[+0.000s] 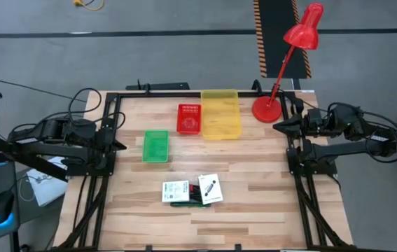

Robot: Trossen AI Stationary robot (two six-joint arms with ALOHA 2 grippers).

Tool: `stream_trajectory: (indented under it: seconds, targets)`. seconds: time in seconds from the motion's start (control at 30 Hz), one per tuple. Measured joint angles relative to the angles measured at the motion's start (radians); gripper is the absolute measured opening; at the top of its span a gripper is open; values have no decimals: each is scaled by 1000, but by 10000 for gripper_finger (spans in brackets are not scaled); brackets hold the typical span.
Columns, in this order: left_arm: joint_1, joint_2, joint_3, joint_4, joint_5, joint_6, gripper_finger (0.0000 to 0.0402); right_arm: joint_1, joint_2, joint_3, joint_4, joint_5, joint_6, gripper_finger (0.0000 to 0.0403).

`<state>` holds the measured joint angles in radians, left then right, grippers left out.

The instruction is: Pick and place items into bin

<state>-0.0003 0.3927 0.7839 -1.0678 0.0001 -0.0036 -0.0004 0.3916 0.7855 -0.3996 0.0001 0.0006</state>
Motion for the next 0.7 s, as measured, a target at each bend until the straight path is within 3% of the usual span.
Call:
stream_trajectory:
  seconds: [0.7]
  targets:
    - [0, 0, 0, 0, 0, 1, 0, 0, 0, 0, 0, 0, 0, 8]
